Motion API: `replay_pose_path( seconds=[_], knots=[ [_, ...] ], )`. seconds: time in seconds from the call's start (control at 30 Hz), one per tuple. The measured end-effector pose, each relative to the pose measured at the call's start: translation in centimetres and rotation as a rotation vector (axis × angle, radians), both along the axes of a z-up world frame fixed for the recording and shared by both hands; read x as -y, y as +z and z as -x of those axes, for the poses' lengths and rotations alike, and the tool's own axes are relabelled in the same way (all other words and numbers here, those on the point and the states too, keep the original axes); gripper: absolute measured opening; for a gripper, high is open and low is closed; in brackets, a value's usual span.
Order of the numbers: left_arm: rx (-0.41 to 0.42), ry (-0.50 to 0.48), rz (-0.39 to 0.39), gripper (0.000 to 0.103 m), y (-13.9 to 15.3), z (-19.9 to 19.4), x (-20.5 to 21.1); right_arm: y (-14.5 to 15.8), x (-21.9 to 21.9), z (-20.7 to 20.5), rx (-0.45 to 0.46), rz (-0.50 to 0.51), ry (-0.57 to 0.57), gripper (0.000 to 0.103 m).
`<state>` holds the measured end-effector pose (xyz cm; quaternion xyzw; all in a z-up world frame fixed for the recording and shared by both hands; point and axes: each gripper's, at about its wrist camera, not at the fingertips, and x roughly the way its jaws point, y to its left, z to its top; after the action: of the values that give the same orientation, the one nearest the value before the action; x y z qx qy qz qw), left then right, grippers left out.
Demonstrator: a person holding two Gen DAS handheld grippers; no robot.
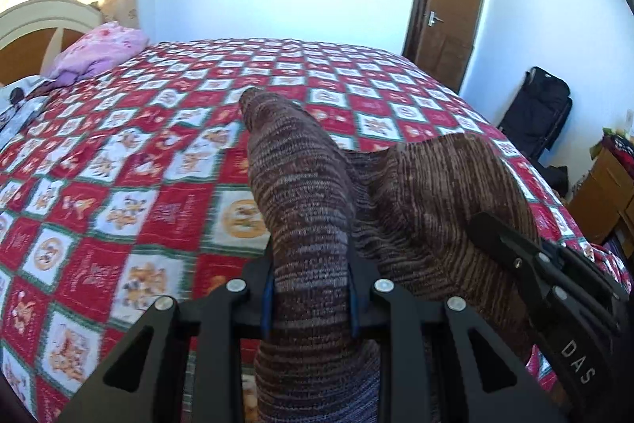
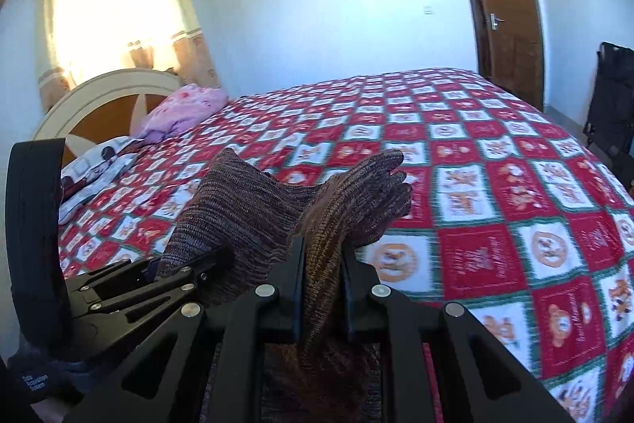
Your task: Fold small clothes
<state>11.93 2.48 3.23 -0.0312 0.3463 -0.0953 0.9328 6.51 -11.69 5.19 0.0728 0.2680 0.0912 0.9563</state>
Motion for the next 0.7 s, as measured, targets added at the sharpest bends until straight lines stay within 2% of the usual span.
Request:
replay_pose_path(
  seconds=[0.23, 0.5, 0.6, 0.7],
  knots=[
    [-0.002, 0.088, 0.006, 0.028, 0.0, -0.6, -4.5, 0.1, -4.2, -1.8, 0.016, 0.011, 0.093, 0.016],
    [0.044, 0.156, -0.051, 0.028, 0.0, -3.3, -8.0, 0.1, -8.1, -5.6, 0.063, 0.07, 0.159, 0.015],
    [0.078, 0.171, -0.104, 0.028, -0.6, -5.0, -8.4, -0.1, -9.9, -7.4, 0.125, 0.155, 0.16, 0.015],
    [0.037, 0.192, -0.12, 0.028, -2.6, -7.7, -8.9, -2.2, -11.1, -10.1, 0.112, 0.237, 0.149, 0.015]
  ],
)
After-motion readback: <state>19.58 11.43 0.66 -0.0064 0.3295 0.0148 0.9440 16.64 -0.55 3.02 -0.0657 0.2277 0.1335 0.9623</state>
